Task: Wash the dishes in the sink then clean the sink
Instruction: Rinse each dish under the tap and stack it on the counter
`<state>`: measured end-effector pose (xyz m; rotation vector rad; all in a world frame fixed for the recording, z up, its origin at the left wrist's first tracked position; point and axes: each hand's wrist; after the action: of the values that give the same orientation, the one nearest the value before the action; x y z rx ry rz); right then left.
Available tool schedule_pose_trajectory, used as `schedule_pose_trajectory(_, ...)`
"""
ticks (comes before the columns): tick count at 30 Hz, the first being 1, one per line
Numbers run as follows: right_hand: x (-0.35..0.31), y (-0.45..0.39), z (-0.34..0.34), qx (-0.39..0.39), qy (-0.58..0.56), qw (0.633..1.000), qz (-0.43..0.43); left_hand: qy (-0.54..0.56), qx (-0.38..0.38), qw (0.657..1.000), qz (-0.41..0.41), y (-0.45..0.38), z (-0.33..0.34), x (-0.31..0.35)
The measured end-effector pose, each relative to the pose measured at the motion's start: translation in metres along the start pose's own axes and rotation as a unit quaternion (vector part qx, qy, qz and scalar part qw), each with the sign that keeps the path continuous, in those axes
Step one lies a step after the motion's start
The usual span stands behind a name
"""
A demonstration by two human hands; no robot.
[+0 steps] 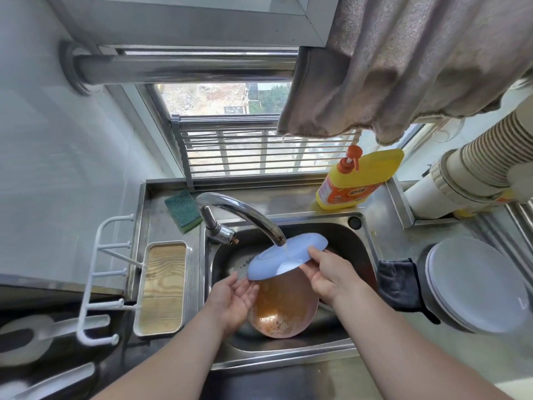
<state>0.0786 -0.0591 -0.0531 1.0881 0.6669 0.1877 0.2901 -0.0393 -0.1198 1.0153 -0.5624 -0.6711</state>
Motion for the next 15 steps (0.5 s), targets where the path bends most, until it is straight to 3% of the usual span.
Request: schedule_pose_trajectory(15, -0.017, 0.022, -0.091, 0.043, -0.095, 0.995, 0.011, -0.114, -0.019, 0.993, -0.008, 0.009, 0.063, -0.017)
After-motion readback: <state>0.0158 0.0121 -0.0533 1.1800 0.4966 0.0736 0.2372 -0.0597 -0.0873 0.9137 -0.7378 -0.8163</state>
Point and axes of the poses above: each hand's wrist, its own y-axis away from the middle knuckle, its own z-axis out of the palm, x = y × z, and after that the axes turned 6 degrees about -y, right-handed
